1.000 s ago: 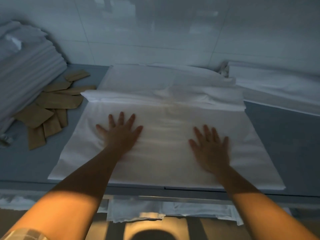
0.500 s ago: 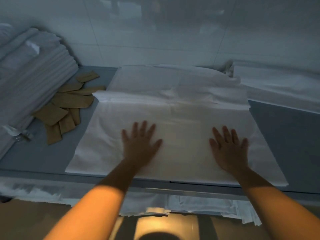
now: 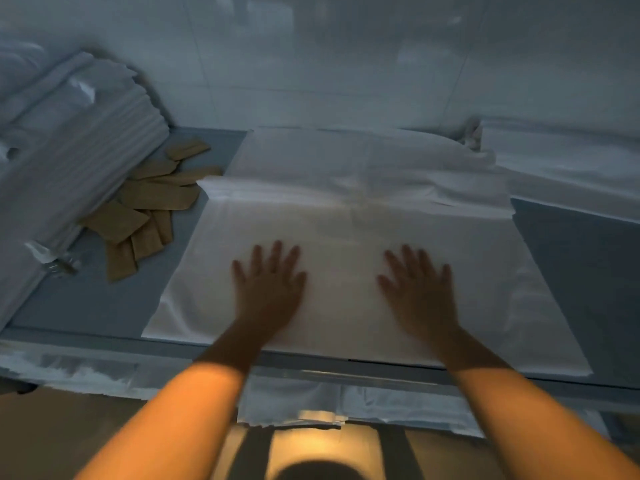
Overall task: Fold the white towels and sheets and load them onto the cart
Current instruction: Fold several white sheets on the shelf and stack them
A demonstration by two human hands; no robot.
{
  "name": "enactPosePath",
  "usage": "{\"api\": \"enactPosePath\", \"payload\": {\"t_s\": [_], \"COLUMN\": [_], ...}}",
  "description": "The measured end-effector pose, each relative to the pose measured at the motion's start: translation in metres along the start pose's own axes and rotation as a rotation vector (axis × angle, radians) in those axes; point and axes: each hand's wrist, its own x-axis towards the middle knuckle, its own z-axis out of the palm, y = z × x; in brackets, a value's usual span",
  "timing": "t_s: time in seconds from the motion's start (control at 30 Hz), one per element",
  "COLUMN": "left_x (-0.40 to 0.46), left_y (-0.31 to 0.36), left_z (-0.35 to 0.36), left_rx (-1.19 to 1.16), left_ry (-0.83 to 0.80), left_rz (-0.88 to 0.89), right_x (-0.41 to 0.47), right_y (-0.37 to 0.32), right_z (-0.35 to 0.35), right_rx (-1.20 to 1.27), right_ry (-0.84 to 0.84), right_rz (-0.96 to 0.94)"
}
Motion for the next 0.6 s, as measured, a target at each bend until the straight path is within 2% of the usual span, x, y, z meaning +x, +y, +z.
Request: {"api": "enactPosePath", "payload": {"t_s": [0.13, 0.23, 0.3, 0.4, 0.47, 0.6], "left_x": [-0.012, -0.020, -0.025, -0.045, -0.057, -0.074], "left_y": [-0.087, -0.091, -0.055, 0.008, 0.011, -0.053], "left_z": [-0.005, -0.010, -0.017, -0.011, -0.003, 0.001], "left_rx": [-0.023, 0.023, -0.027, 0.007, 0.032, -0.037], "left_ry": [-0.042, -0.021, 0.031, -0.009, -0.030, 0.004], "left_rz": [-0.208, -0.271, -0.140, 0.115, 0.060, -0.183], "right_x": [-0.034, -0.055, -0.058, -0.058, -0.062, -0.097], "right_y": [0.112, 0.132, 0.098, 0.021, 0.007, 0.076], "right_z": [-0.001, -0.009, -0.013, -0.007, -0.001, 0.001], "right_rx": [0.046, 0.099, 0.086, 0.043, 0.018, 0.005], "right_ry": [-0.052, -0.036, 0.008, -0.037, -0.077, -0.092], "right_rz": [0.280, 0.442, 0.355, 0.046, 0.056, 0.322]}}
